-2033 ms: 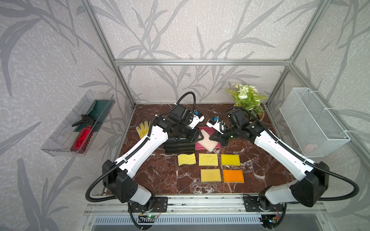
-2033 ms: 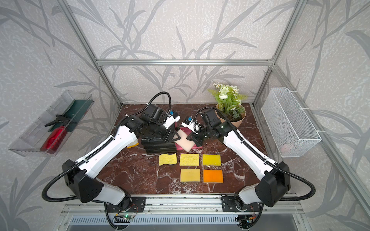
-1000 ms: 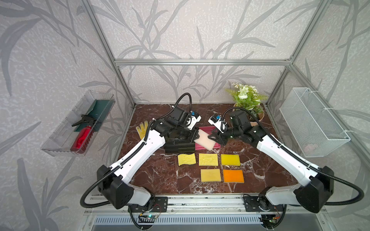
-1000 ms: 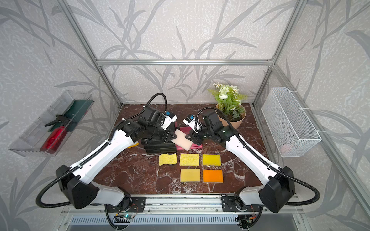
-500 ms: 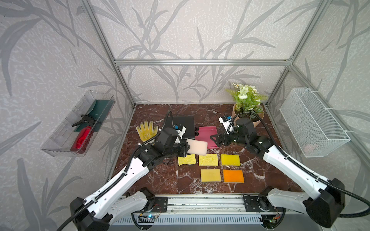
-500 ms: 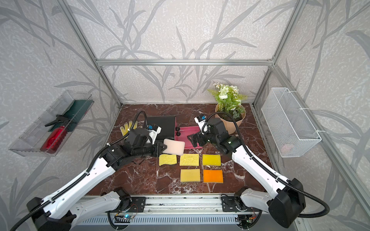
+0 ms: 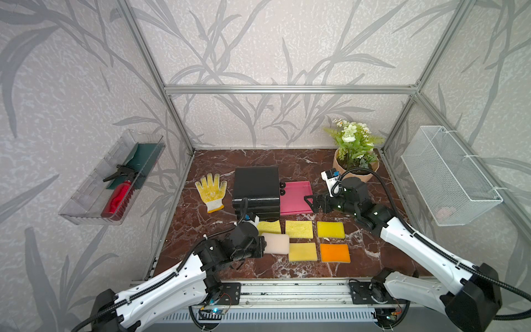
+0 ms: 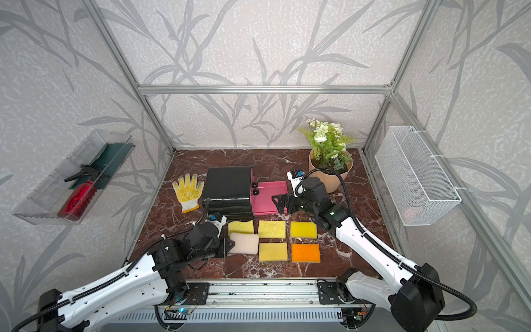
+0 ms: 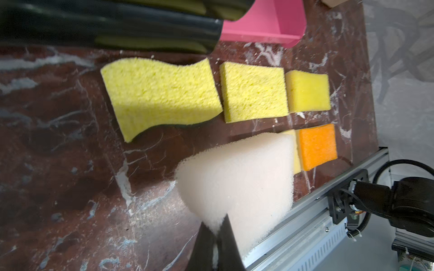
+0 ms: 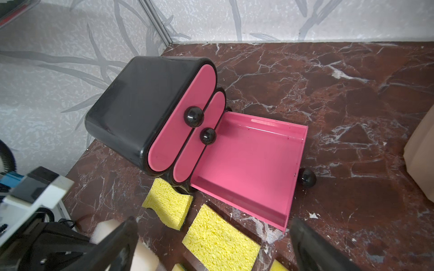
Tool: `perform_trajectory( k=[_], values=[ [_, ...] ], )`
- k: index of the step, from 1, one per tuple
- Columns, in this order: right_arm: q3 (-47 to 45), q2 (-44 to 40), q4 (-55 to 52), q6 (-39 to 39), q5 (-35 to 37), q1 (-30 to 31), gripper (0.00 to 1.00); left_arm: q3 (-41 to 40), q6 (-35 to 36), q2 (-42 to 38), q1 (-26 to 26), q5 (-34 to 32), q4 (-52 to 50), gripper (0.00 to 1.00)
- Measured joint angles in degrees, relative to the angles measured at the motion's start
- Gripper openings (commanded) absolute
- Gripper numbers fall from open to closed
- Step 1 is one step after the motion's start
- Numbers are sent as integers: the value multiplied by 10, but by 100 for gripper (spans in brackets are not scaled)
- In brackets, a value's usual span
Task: Take the sponge out of the drawer
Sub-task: Pick up the sponge from the drawer.
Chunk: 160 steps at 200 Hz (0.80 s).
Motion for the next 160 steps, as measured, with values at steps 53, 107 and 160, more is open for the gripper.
perform_trajectory(
  k=[53,107,160],
  values=[
    [-2,1,0,10,5,0,99,-55,-61,-26,-25,-8,16,0],
    [-2,11,1,11,7,0,99,-56,-77,7,-25,-22,21,0],
    [-2,20,2,11,8,0,99,-70,-87,5,-25,-35,11,0]
  ],
)
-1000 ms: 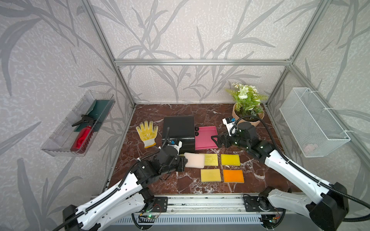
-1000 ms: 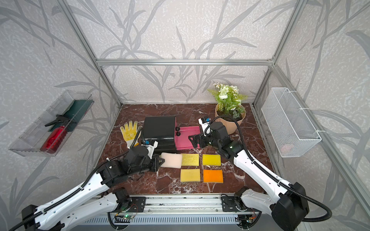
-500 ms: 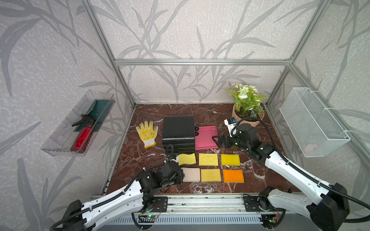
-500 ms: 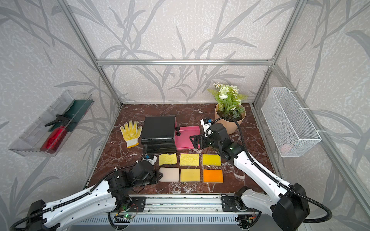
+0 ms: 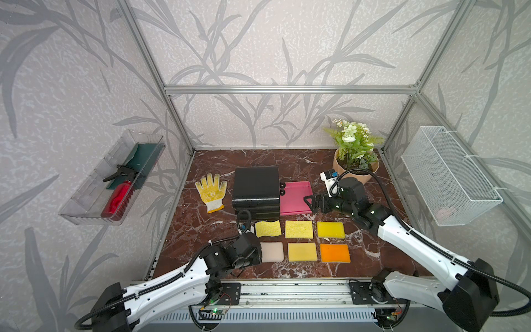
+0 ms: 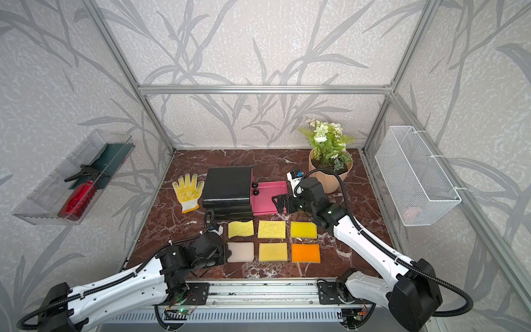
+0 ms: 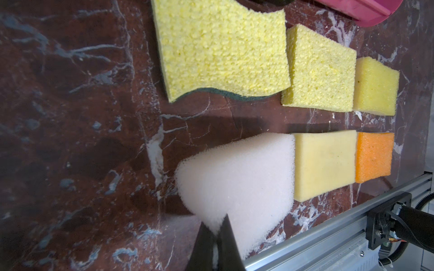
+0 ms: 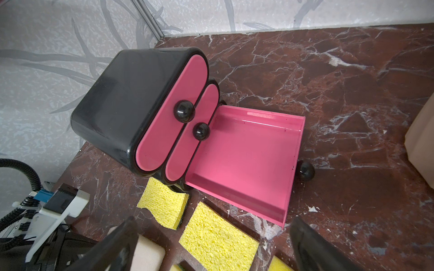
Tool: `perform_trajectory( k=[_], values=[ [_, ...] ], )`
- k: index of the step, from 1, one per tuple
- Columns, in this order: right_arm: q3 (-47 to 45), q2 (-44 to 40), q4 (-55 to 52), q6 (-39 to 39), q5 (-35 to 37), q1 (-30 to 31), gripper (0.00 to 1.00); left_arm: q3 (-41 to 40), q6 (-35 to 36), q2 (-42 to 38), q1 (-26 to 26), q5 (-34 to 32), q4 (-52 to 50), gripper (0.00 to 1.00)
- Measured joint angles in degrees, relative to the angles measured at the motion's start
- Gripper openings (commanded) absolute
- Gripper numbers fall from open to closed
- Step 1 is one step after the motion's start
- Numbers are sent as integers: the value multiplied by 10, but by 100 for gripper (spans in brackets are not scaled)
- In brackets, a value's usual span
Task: Take the sponge out of the drawer
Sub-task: Pick up the sponge from the drawer, then place the sponge at the center of the board.
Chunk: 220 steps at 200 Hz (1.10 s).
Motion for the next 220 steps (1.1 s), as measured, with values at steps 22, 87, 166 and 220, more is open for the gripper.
perform_trajectory(
  k=[22,87,166,220],
  values=[
    [0,5,1,0,0,0,99,-2,0,0,0,-1,-3,5],
    [0,14,3,0,0,0,99,-2,-5,10,0,-11,-8,35],
    [0,25,3,0,0,0,99,9,2,6,0,-35,-49,50],
    [1,42,0,-7,22,-4,99,159,76,-6,0,-67,-120,99]
  ],
)
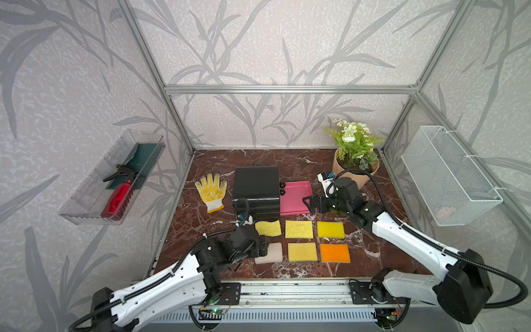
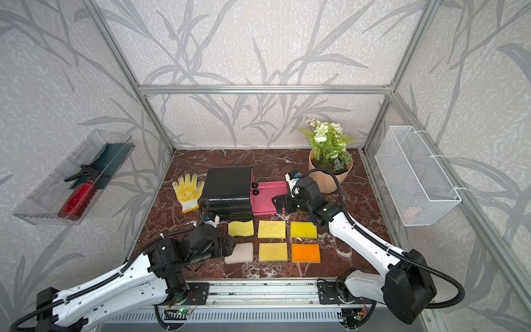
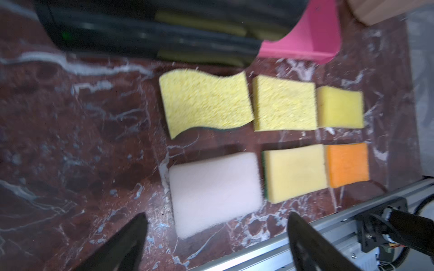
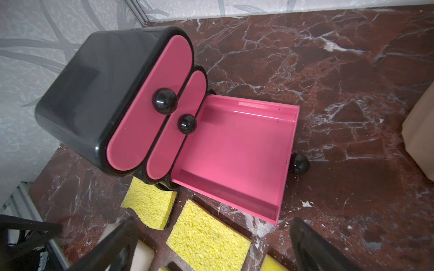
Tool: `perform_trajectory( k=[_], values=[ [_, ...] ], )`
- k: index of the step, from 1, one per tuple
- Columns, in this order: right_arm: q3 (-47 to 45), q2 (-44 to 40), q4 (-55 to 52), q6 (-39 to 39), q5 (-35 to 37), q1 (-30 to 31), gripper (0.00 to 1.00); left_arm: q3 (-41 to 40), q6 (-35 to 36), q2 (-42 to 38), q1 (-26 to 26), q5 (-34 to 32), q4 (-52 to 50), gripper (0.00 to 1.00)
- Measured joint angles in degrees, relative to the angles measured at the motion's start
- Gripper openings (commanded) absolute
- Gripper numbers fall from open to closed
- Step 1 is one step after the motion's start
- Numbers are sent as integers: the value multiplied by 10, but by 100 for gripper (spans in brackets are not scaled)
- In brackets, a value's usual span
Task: Take the sponge out of the drawer
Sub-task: Place the sponge at the center of the board, then close the drawer of the storage box.
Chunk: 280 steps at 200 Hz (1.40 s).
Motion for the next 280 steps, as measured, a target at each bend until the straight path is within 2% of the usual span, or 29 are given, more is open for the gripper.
perform_trajectory(
  k=[31,49,69,106,149,216,280],
  values=[
    [6,26,-3,1,-4,-33,99,133,81,26,6,-25,-33,99],
    [12,40,-3,2,-3,-54,99,211,132,64,31,-37,-56,99],
    [17,52,-3,2,-5,-74,99,273,183,107,105,-28,-63,99],
    [21,76,-3,0,-13,-104,99,315,260,175,249,9,-68,99],
    [21,110,-5,-1,16,-139,99,331,292,238,349,80,-35,99],
    [32,184,-26,-17,79,-150,99,331,301,311,410,169,24,99],
    [34,251,-18,-19,110,-123,99,327,307,335,421,208,59,98]
  ],
)
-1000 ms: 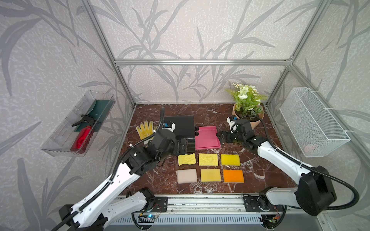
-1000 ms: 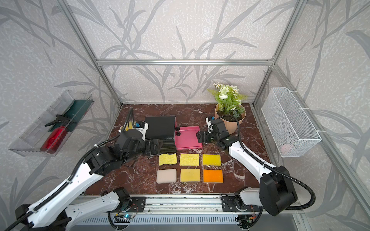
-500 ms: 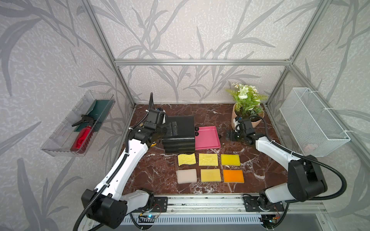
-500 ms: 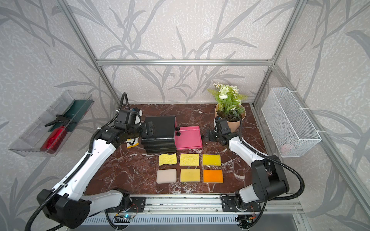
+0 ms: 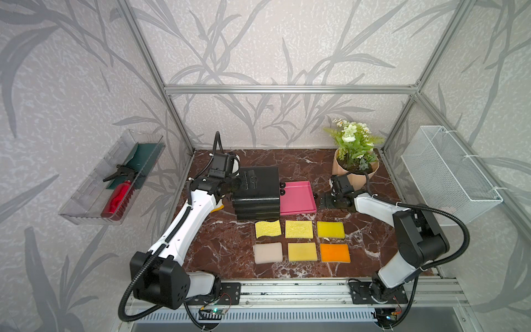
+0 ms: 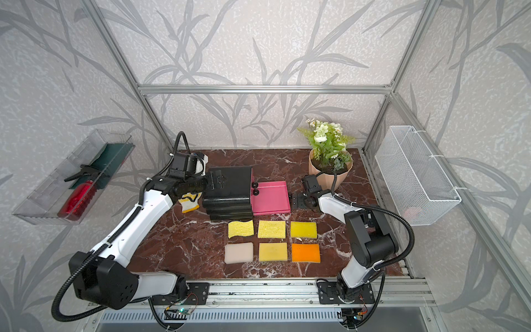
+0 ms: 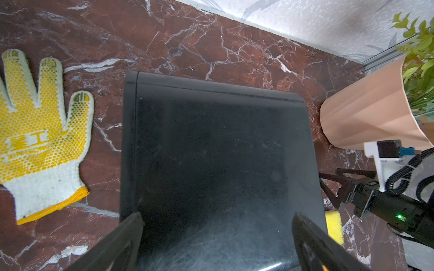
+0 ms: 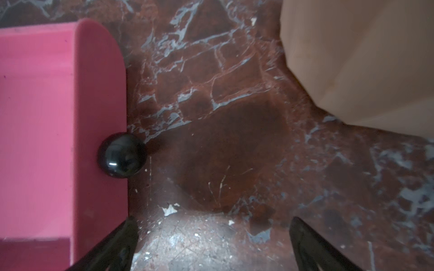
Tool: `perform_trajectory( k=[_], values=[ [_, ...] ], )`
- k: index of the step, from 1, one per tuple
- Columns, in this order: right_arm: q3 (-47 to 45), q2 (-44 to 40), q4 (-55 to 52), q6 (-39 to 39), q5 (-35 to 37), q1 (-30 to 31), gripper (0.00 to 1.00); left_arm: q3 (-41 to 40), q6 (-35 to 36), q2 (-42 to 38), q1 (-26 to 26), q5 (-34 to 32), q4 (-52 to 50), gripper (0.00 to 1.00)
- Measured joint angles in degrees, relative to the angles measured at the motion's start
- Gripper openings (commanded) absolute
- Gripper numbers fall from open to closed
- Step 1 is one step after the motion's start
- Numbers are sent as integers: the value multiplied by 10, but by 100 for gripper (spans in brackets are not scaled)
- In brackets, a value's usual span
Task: Take the sponge out of the drawer
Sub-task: Close the drawer of the storage box.
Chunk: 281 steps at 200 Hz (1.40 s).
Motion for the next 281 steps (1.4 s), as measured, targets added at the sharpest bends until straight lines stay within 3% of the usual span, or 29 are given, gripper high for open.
perform_trajectory(
  k=[83,216,281],
  values=[
    [14,38,51,22,-10,43,99,-19,4,0,0,44,48,96],
    [61,109,178,50,-100,139,99,-33,-5,4,0,91,85,95],
    [60,118,246,67,-135,159,99,-34,-8,4,0,99,87,94]
  ],
)
